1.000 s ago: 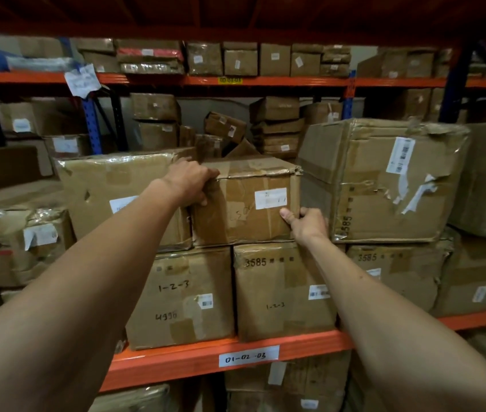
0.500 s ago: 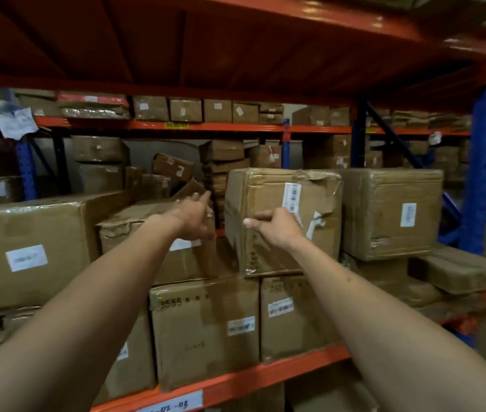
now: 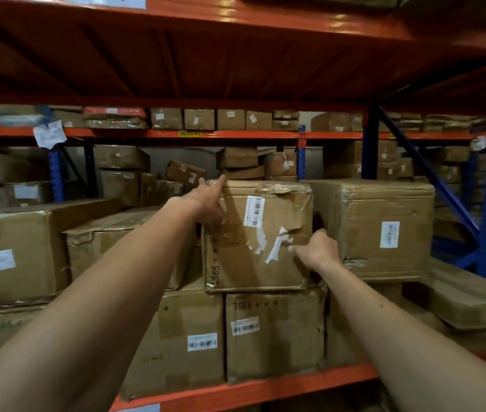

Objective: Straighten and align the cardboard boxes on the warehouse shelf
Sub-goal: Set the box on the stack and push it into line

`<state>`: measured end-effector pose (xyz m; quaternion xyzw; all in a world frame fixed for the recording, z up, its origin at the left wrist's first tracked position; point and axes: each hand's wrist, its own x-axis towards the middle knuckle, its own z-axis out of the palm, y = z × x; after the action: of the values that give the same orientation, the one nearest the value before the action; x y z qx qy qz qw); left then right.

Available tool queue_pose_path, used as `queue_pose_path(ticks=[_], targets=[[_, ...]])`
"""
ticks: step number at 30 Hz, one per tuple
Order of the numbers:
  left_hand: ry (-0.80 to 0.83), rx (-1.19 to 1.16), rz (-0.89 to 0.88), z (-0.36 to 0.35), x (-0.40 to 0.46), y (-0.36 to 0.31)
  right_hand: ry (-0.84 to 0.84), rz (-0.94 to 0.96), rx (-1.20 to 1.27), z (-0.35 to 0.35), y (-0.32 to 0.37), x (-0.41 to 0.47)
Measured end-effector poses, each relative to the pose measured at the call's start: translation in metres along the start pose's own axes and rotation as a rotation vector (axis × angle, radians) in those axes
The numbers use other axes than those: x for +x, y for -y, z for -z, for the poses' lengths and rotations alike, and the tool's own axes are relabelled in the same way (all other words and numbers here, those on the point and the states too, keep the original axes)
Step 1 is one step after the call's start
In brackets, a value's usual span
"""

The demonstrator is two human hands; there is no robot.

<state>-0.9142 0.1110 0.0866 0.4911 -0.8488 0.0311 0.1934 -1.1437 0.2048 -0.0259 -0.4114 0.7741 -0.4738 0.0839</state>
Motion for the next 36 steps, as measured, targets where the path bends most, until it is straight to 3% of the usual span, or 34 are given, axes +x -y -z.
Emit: queue_pose_path(ticks=[5,16,22,28,32,36], targets=[[-0.102,-0.081,-0.002,0.000,0.011,-0.005,0.142,-0.061,0.000,-0.022,-0.021,0.014],[-0.071,-0.440,0.053,-0.002,0.036,0.010,0.254,-0.172,0.244,-0.036,-0.041,0.019],[-0.081,-0.533,0.096,-0.006,0.039,0.001,0.227,-0.259,0.459,-0.045,-0.046,0.012],[-0.156,-0.591,0.134,-0.011,0.035,-0.005,0.088,-0.311,0.604,-0.057,-0.043,0.007],[-0.212,-0.615,0.171,-0.013,0.036,-0.006,0.020,-0.317,0.635,-0.059,-0.041,0.007],[-0.246,-0.634,0.201,-0.015,0.034,-0.008,0.053,-0.303,0.620,-0.055,-0.043,0.013]])
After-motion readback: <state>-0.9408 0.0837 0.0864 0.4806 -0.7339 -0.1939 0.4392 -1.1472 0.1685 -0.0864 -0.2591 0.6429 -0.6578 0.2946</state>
